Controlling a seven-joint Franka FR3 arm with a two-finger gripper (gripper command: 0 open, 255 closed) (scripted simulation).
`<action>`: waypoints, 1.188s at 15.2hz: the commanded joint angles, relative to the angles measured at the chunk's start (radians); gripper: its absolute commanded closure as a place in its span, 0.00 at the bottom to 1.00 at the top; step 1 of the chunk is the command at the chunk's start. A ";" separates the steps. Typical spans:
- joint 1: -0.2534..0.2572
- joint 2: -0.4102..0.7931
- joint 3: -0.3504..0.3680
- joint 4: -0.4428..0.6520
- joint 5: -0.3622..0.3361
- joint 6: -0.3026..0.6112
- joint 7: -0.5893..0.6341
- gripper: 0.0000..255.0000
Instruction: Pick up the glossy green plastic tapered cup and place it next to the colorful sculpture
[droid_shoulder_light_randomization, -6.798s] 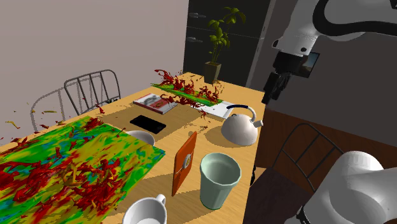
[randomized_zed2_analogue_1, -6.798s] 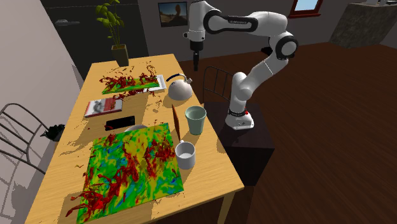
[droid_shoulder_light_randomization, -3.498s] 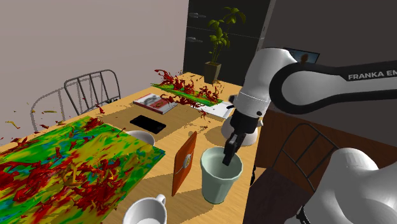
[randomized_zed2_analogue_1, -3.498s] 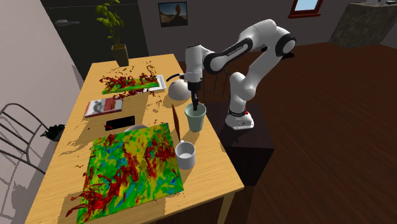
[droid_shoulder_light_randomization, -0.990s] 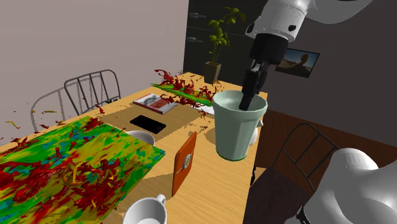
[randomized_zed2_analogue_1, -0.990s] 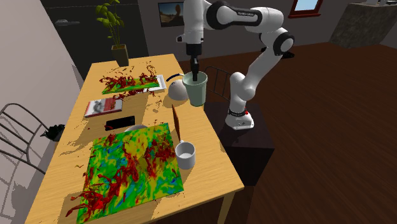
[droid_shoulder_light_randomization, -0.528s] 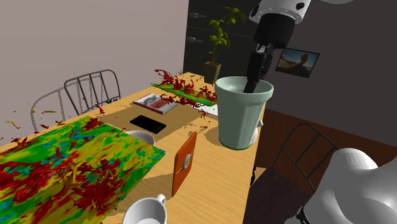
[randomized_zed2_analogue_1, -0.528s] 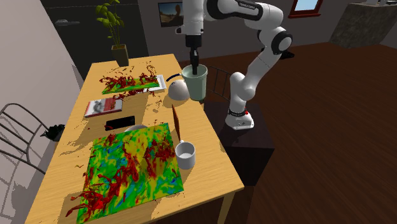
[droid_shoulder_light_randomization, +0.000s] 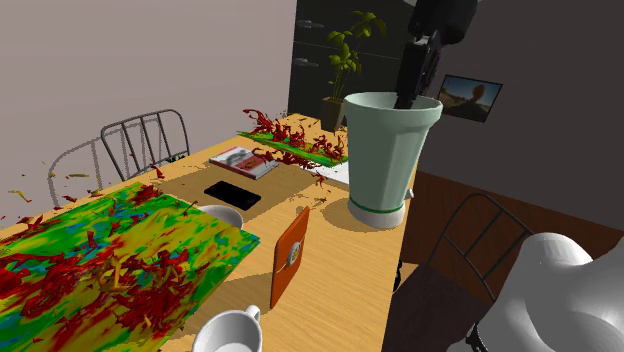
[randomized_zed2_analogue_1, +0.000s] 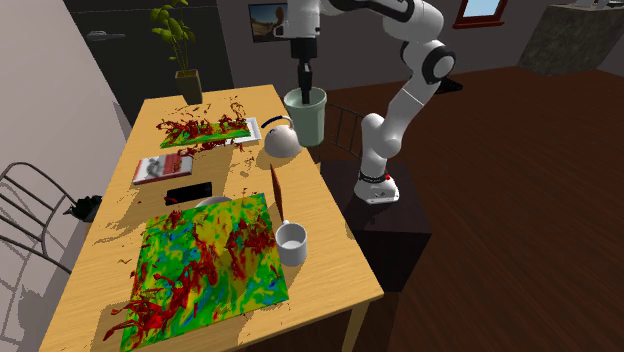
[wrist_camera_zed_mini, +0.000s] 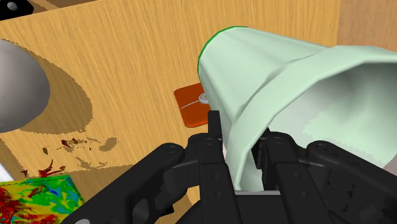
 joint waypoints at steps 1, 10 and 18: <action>0.001 0.016 -0.001 0.042 0.000 -0.024 0.009 1.00; 0.004 0.099 -0.008 0.244 0.001 -0.139 0.044 1.00; -0.023 0.305 -0.090 0.437 -0.035 -0.157 -0.069 1.00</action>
